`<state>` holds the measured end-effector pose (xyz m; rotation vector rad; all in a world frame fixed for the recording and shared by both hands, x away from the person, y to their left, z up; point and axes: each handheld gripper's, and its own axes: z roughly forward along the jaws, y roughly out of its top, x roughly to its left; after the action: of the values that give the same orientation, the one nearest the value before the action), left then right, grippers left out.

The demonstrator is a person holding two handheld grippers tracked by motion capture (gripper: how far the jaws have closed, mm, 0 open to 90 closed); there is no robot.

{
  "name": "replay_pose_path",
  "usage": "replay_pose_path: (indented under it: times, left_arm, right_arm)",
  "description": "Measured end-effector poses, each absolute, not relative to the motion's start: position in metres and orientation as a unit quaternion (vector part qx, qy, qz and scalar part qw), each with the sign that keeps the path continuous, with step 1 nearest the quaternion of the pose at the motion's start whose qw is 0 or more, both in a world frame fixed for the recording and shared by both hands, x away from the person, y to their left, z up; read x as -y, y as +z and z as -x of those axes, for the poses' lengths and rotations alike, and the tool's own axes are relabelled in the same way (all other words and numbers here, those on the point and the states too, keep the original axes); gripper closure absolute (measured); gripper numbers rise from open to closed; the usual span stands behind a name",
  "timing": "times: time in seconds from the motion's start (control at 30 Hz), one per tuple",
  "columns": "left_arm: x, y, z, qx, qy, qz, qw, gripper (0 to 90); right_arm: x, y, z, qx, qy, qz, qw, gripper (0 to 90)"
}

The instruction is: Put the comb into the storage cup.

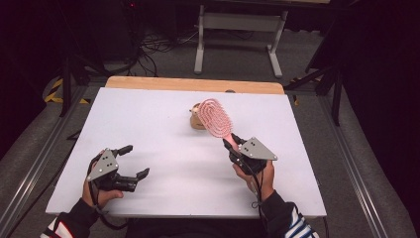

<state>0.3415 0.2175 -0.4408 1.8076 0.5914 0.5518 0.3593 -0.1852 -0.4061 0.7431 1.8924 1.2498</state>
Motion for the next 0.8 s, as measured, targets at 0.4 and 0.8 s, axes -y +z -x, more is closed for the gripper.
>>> replay_pose_path:
  times: [0.4,0.8]
  left_arm:
    - [-0.143,-0.391,-0.369,-0.201,0.151,-0.733,0.631,11.9]
    - [-0.096,-0.397,-0.395,-0.232,0.060,-0.708,0.664,19.3]
  right_arm:
    - [0.173,-0.407,-0.349,-0.718,0.508,-0.280,0.385,69.2]
    - [0.148,-0.417,-0.338,-0.732,0.505,-0.245,0.386,69.2]
